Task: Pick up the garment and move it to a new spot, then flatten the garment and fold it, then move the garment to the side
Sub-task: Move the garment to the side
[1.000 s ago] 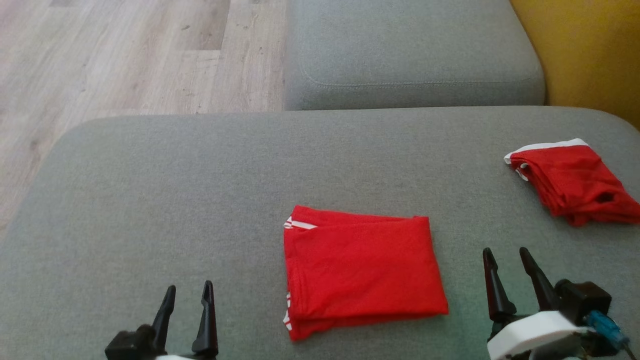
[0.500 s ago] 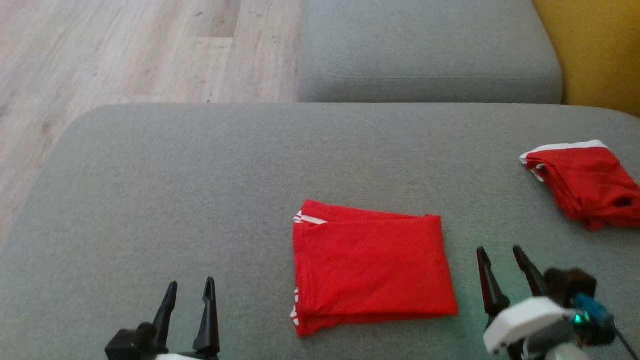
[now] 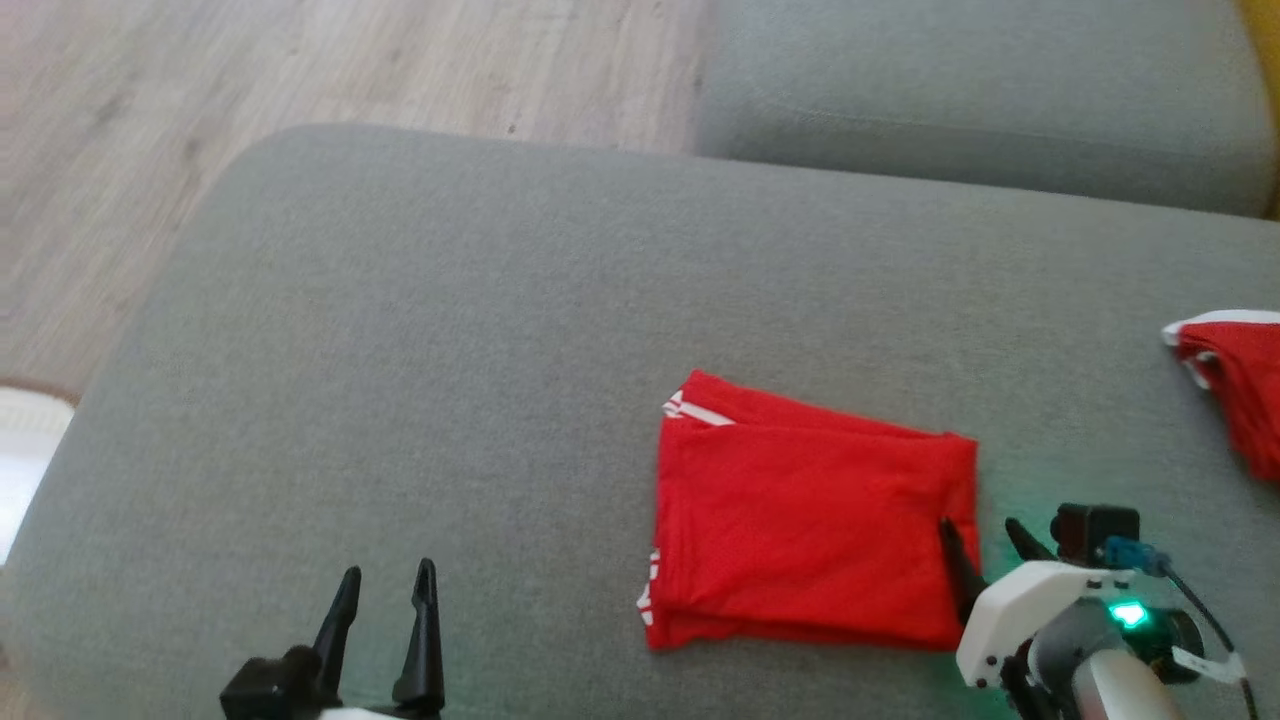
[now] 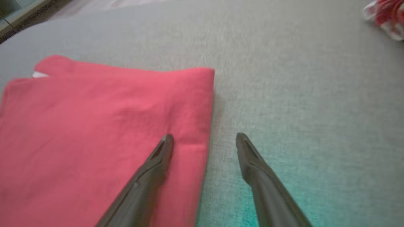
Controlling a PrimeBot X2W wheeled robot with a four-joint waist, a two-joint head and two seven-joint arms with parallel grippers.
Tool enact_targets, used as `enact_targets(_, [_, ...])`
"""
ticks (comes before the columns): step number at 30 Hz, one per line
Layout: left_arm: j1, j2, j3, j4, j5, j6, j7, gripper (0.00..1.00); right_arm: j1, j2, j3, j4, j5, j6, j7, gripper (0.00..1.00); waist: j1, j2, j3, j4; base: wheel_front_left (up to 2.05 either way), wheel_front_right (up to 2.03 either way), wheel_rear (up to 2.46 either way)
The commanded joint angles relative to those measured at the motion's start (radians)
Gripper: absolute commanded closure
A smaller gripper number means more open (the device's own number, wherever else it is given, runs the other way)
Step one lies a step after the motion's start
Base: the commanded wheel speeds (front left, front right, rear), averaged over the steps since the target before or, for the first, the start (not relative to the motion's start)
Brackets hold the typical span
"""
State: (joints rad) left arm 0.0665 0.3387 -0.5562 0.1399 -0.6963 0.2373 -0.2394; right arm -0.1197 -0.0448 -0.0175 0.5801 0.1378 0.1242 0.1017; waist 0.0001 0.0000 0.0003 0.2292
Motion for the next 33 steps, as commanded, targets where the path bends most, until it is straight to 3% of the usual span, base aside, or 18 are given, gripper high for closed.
enact_targets(1, [-0.059,0.004,0.03,-0.023,0.007,0.001,-0.01,0.0,-0.059,-0.005,0.017,-0.013,-0.009,0.007,-0.001,0.0,-0.0001,0.0,0.022,0.023,0.0,0.0,0.0])
enact_targets(5, [-0.063,-0.002,0.033,-0.013,0.009,-0.006,-0.013,0.0,-0.078,-0.005,0.027,0.048,0.011,0.007,-0.004,0.0,-0.0001,0.0,0.037,0.039,0.0,0.0,0.0])
enact_targets(6, [-0.064,-0.003,0.034,-0.011,0.01,-0.007,-0.014,0.0,-0.083,-0.005,0.034,0.059,0.017,0.007,-0.008,0.35,-0.0001,0.0,0.039,0.04,0.0,0.0,0.0])
enact_targets(7, [-0.064,-0.004,0.035,-0.009,0.011,-0.007,-0.014,0.0,-0.088,-0.005,0.041,0.07,0.022,0.007,-0.01,0.6,-0.0001,0.0,0.04,0.04,0.0,0.0,0.0])
enact_targets(9, [-0.064,-0.004,0.038,-0.007,0.012,-0.008,-0.015,0.0,-0.1,-0.005,0.054,0.088,0.029,0.007,-0.017,1.0,-0.0001,0.0,0.043,0.034,0.0,0.0,0.0])
enact_targets(18, [-0.071,-0.005,0.04,-0.019,0.029,-0.007,-0.018,0.0,-0.186,-0.005,0.044,0.077,0.003,0.007,-0.089,1.0,-0.0001,0.0,0.062,-0.089,0.0,0.0,0.0])
enact_targets(27, [-0.116,-0.015,0.048,-0.028,0.052,-0.011,-0.02,0.0,-0.251,-0.025,-0.058,-0.065,-0.096,0.007,-0.063,1.0,-0.0001,0.0,0.141,-0.359,0.0,0.0,0.0])
enact_targets(33, [-0.168,-0.009,0.045,-0.022,0.07,-0.02,-0.017,0.0,-0.276,-0.03,-0.072,-0.131,-0.102,0.007,-0.043,1.0,-0.0001,0.0,0.19,-0.465,0.0,0.0,0.0])
